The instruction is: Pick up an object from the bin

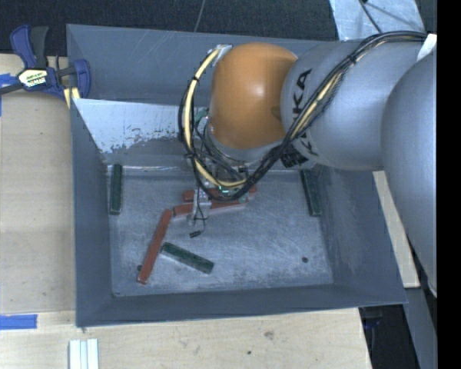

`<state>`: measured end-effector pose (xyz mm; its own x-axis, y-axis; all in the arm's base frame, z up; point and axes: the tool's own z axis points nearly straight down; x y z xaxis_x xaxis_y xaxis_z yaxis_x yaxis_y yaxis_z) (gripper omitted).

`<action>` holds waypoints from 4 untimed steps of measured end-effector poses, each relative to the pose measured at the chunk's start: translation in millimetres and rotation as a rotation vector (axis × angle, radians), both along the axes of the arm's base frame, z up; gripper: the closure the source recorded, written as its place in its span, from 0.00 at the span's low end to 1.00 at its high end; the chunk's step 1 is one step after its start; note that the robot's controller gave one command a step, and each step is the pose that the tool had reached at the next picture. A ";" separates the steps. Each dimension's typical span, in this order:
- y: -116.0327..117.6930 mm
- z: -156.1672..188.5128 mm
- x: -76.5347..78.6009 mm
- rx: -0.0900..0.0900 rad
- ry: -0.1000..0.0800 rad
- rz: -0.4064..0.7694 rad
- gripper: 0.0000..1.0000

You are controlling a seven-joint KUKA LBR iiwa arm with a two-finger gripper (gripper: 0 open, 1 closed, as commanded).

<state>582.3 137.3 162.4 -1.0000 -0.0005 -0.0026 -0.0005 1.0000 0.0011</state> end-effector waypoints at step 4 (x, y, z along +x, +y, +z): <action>19.5 -86.6 -8.5 -0.001 0.001 0.114 0.00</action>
Offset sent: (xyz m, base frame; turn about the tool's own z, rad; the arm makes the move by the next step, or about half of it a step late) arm 0.0096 -0.0114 -0.0924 -0.0834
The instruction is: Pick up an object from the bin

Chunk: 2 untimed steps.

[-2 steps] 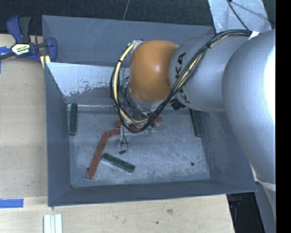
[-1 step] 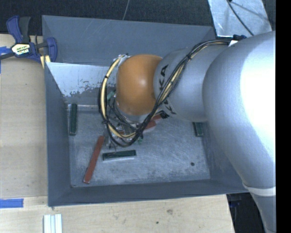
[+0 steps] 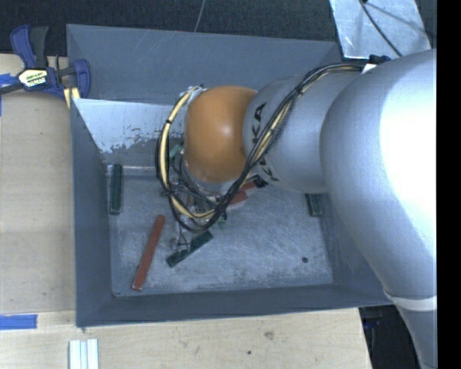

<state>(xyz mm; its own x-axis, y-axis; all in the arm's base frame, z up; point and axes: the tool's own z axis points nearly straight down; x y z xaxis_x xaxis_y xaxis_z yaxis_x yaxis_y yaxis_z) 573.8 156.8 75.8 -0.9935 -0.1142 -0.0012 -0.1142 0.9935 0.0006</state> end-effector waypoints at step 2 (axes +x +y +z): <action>18.5 -1.9 -22.7 -0.001 -0.003 0.040 0.00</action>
Offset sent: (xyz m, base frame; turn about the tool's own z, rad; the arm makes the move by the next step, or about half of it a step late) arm -0.0456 0.0383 -0.0048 -0.0762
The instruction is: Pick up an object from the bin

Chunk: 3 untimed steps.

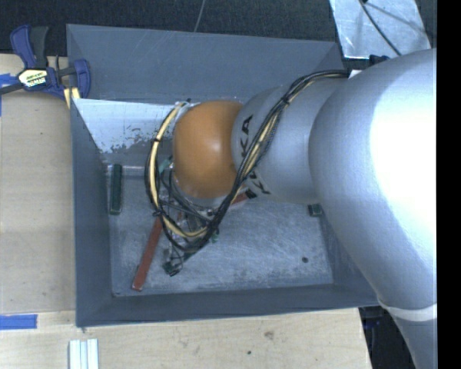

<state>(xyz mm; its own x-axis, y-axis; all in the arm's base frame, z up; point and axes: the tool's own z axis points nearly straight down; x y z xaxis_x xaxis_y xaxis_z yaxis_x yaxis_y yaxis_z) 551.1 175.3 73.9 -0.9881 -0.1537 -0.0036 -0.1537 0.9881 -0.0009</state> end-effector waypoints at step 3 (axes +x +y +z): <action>16.1 -2.8 -6.0 0.000 -0.001 0.409 1.00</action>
Offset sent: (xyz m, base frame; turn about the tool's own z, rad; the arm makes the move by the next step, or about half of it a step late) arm 0.0000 0.0000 0.0000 0.0000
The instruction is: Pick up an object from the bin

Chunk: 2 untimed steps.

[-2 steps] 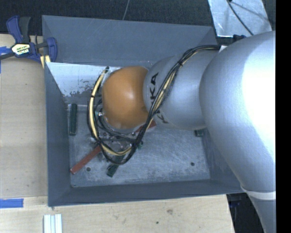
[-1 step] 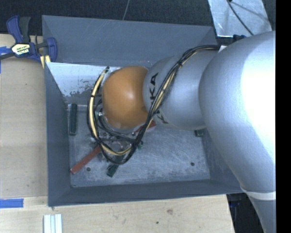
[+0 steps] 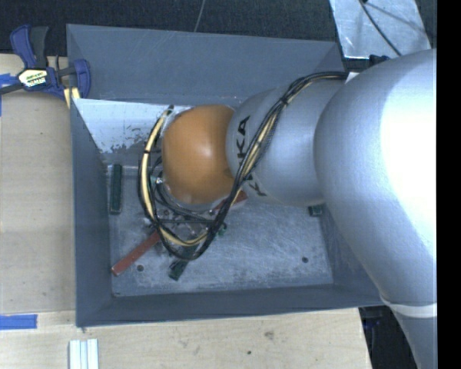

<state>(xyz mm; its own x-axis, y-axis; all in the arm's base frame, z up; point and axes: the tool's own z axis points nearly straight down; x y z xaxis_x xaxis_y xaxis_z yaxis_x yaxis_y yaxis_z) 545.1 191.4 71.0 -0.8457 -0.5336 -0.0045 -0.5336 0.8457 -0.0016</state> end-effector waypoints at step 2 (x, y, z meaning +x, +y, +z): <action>0.0 0.0 0.0 0.000 0.000 -0.001 1.00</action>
Offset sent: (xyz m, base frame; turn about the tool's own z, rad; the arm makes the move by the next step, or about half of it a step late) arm 0.0000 0.0000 0.0000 0.0000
